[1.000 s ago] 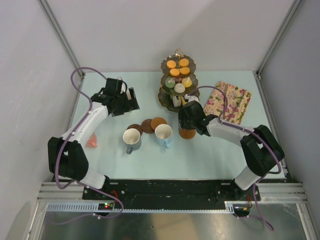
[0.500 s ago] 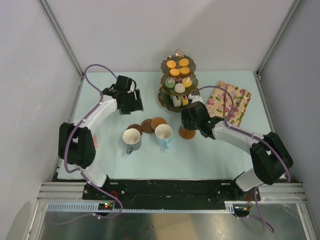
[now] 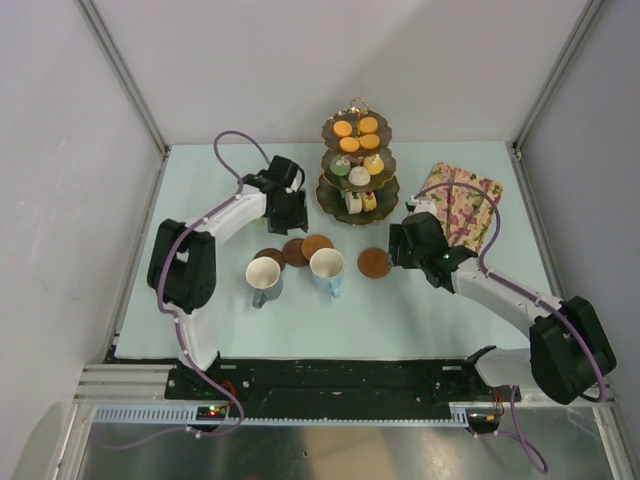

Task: Serve the afternoon tea

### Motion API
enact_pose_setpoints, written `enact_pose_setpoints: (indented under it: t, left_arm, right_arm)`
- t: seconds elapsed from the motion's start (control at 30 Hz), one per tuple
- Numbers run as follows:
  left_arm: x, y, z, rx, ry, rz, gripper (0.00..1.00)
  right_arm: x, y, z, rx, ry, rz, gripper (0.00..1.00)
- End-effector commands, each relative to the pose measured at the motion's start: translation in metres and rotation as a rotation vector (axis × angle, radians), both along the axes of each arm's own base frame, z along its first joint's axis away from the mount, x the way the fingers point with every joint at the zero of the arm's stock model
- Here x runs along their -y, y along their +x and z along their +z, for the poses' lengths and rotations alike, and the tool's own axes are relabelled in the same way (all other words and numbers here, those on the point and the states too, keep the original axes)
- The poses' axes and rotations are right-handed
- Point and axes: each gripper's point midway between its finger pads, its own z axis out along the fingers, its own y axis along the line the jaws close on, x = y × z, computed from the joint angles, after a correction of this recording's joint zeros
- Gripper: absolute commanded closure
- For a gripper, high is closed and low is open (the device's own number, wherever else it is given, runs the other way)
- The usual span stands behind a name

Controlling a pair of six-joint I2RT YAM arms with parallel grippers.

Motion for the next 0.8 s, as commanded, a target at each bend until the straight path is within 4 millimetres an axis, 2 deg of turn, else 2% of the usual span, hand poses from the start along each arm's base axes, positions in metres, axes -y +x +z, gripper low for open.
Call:
enact_pose_setpoints:
  t: [0.0, 0.13, 0.33, 0.57, 0.77]
  left_arm:
    - [0.022, 0.004, 0.000, 0.007, -0.021, -0.049, 0.39]
    - [0.029, -0.002, -0.015, -0.029, -0.013, -0.068, 0.44]
    - [0.035, -0.008, -0.029, -0.060, 0.005, -0.086, 0.46]
    - [0.045, -0.010, -0.037, -0.077, 0.003, -0.108, 0.49]
    - [0.063, -0.013, -0.040, -0.095, -0.027, -0.135, 0.53]
  right_arm:
    - [0.010, -0.002, 0.006, 0.022, 0.006, -0.036, 0.32]
    - [0.012, -0.004, 0.006, 0.016, 0.010, -0.039, 0.32]
    - [0.014, -0.006, 0.005, 0.010, 0.017, -0.045, 0.32]
    - [0.016, -0.009, 0.005, 0.005, 0.022, -0.051, 0.32]
    - [0.018, -0.012, 0.006, 0.006, 0.027, -0.061, 0.32]
